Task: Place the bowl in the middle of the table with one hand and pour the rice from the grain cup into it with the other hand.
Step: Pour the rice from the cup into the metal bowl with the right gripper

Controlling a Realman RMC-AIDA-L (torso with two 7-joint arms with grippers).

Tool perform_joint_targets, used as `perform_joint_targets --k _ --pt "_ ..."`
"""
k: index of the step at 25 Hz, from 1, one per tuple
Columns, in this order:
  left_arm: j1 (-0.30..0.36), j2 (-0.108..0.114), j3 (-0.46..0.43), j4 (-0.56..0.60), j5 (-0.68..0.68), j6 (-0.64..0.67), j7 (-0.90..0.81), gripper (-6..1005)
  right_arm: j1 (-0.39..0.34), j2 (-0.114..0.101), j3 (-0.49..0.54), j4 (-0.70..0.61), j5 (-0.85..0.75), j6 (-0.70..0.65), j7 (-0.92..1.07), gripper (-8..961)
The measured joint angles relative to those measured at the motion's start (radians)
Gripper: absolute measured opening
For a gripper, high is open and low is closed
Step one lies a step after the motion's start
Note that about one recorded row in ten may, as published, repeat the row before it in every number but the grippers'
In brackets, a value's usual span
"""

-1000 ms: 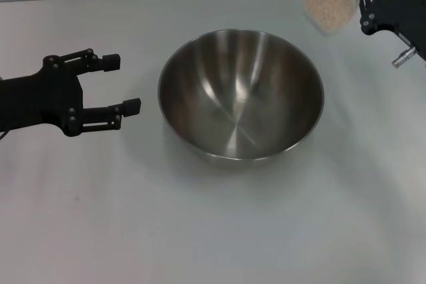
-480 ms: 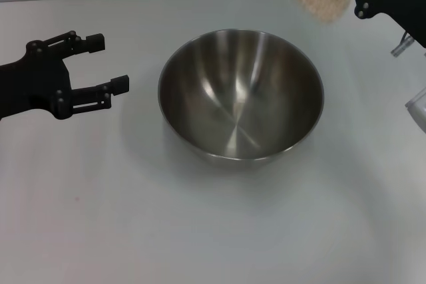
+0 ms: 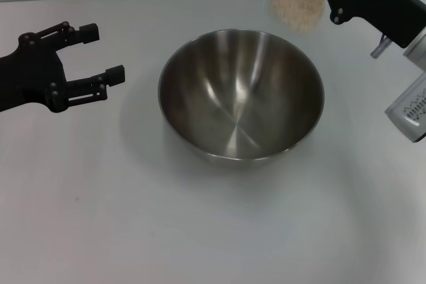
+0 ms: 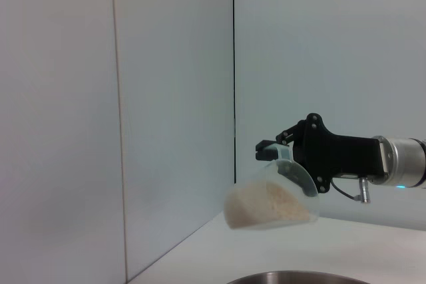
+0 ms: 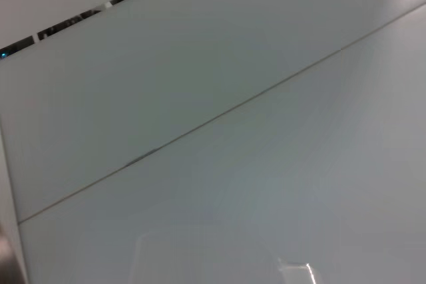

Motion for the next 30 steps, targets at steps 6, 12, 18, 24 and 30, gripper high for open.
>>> perform_joint_targets --k 6,12,18,24,30 --pt "-0.001 0.000 0.007 0.000 -0.001 -0.005 0.000 833 -0.004 0.003 -0.010 0.017 0.003 0.002 -0.114 12" --pt "-0.001 0.000 0.008 0.001 -0.001 -0.006 0.001 833 0.001 0.004 -0.018 0.022 0.004 0.002 -0.221 12" --pt "-0.003 0.000 0.012 0.002 0.005 -0.001 0.001 833 0.014 0.005 -0.066 0.023 0.004 0.002 -0.335 13" --pt "0.001 0.000 0.013 0.002 0.006 0.000 0.001 833 0.021 0.005 -0.083 0.042 0.007 -0.004 -0.458 13" --pt "0.001 0.000 0.013 0.002 0.005 0.000 0.001 832 0.044 0.005 -0.086 0.114 0.084 -0.010 -0.704 13"
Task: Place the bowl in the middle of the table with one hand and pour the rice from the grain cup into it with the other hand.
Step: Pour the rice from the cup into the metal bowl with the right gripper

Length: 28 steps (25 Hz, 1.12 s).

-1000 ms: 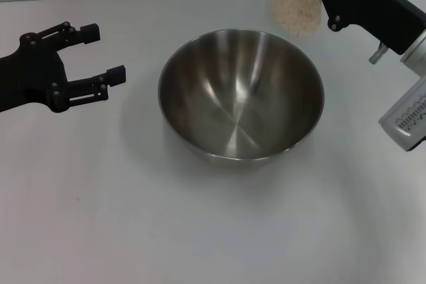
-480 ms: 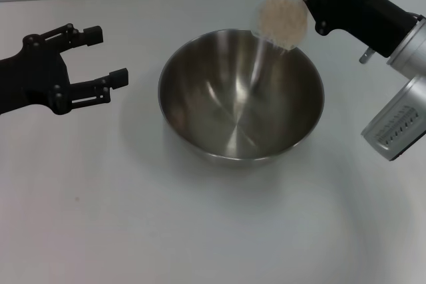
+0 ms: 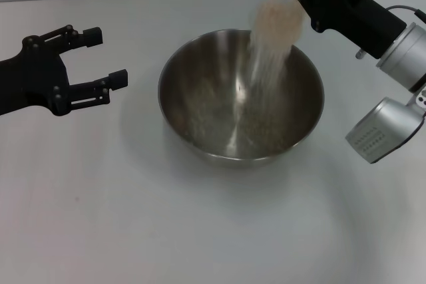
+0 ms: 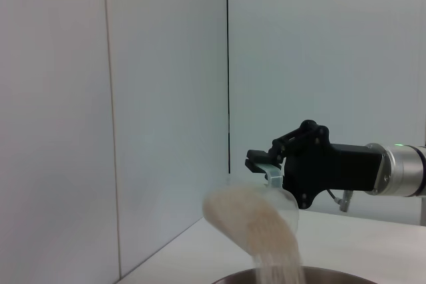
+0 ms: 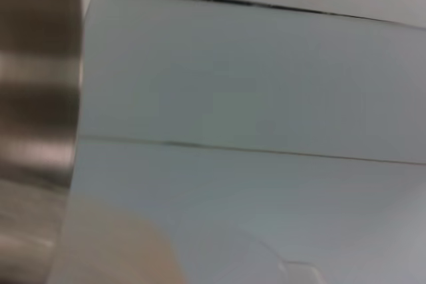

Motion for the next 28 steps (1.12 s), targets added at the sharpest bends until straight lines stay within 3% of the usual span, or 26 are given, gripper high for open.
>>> perform_joint_targets --k 5,28 --pt "0.000 -0.001 0.000 0.000 -0.002 0.000 0.000 832 0.015 0.000 0.000 0.047 0.027 -0.004 -0.150 13" --pt "-0.001 -0.002 0.000 0.000 -0.004 0.002 0.000 832 0.009 0.000 -0.020 0.059 0.025 -0.064 -0.272 15"
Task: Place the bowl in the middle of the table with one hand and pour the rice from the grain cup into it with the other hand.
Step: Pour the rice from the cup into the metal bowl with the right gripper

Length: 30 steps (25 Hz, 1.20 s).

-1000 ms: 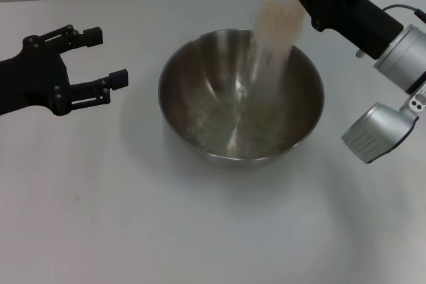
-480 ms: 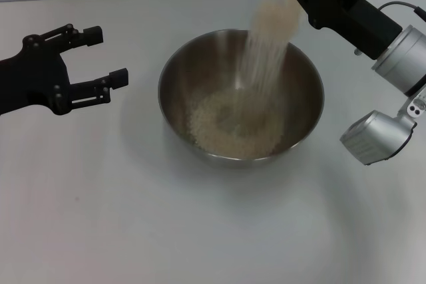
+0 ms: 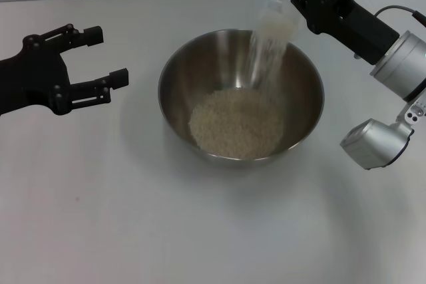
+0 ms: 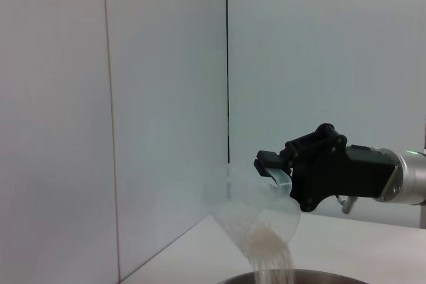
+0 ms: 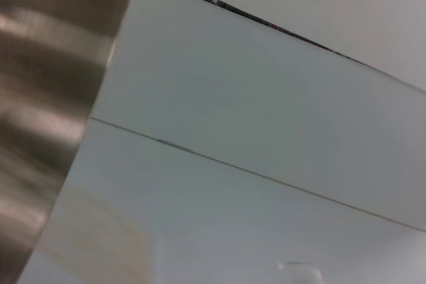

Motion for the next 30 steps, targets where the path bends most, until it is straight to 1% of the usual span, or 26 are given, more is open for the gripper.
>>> perform_joint_targets --k 7,24,30 --pt "-0.005 0.000 0.000 0.000 0.000 0.000 0.000 832 0.004 0.000 -0.006 -0.001 0.000 0.000 -0.083 15" --pt "-0.004 -0.001 0.000 -0.001 0.000 -0.002 0.011 833 0.005 0.000 -0.006 0.004 0.000 -0.003 -0.086 16" --pt "-0.003 -0.002 0.000 0.000 0.001 -0.001 0.011 833 0.005 0.000 -0.006 0.022 0.000 -0.027 -0.086 16"
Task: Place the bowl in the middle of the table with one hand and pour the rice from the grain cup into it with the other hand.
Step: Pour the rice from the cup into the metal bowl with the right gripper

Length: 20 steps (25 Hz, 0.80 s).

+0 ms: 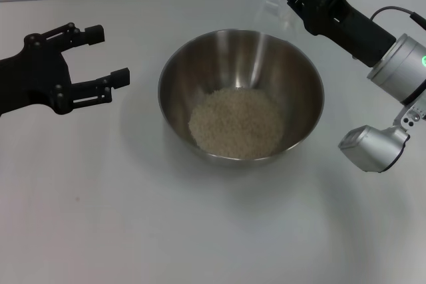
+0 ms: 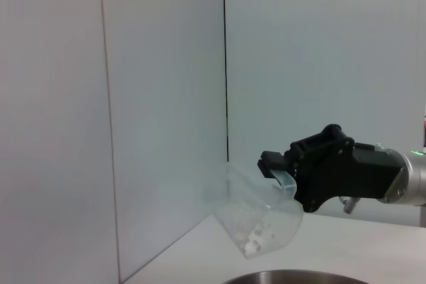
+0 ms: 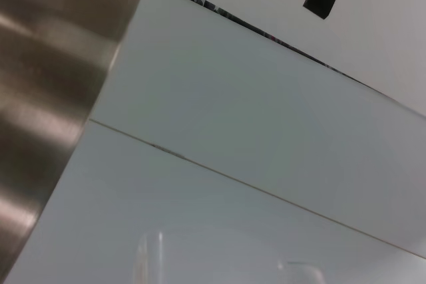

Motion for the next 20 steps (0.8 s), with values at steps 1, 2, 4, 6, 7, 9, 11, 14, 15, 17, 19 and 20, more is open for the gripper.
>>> perform_joint_targets --k 1,2,4,6,7,9,11,14,15,17,19,20 --pt "0.000 0.000 0.000 0.000 0.001 0.000 0.000 833 0.000 0.000 0.000 0.001 0.000 -0.002 0.000 16" --pt "0.000 0.000 0.000 0.000 0.001 0.000 0.000 833 0.000 0.000 0.000 0.002 0.000 -0.002 -0.001 16" --pt "0.001 0.000 0.001 0.000 0.002 0.000 0.000 833 0.000 0.000 0.000 0.006 0.001 -0.002 -0.001 16" --pt "0.001 0.000 0.001 0.000 0.002 0.001 0.000 833 0.000 0.000 0.001 0.014 0.001 -0.008 -0.003 16" --pt "0.002 0.000 0.002 0.000 0.002 0.001 0.000 833 0.000 0.000 0.003 0.021 0.001 -0.015 -0.005 16" --pt "0.003 0.000 0.002 0.000 0.002 0.002 0.000 833 0.002 0.000 0.009 0.033 0.001 -0.028 -0.009 17" --pt "0.003 0.000 0.002 0.000 0.002 0.003 0.000 833 0.002 0.000 0.012 0.037 0.002 -0.034 -0.010 17" --pt "0.003 0.000 0.002 0.000 0.002 0.003 0.000 833 0.001 0.000 0.011 0.043 0.022 -0.039 -0.010 17" --pt "0.003 0.000 0.002 0.000 0.002 0.003 0.000 833 0.003 0.000 0.011 0.052 0.036 -0.039 -0.002 17" --pt "0.003 0.001 0.002 0.000 0.002 0.003 0.000 833 0.009 0.000 0.012 0.069 0.065 -0.039 0.038 17" --pt "0.003 0.001 0.002 0.000 0.001 0.004 0.000 833 0.012 0.000 0.013 0.078 0.098 -0.039 0.125 17" --pt "0.003 0.001 0.002 0.000 0.001 0.004 0.000 833 0.012 0.000 0.014 0.078 0.111 -0.039 0.187 17"
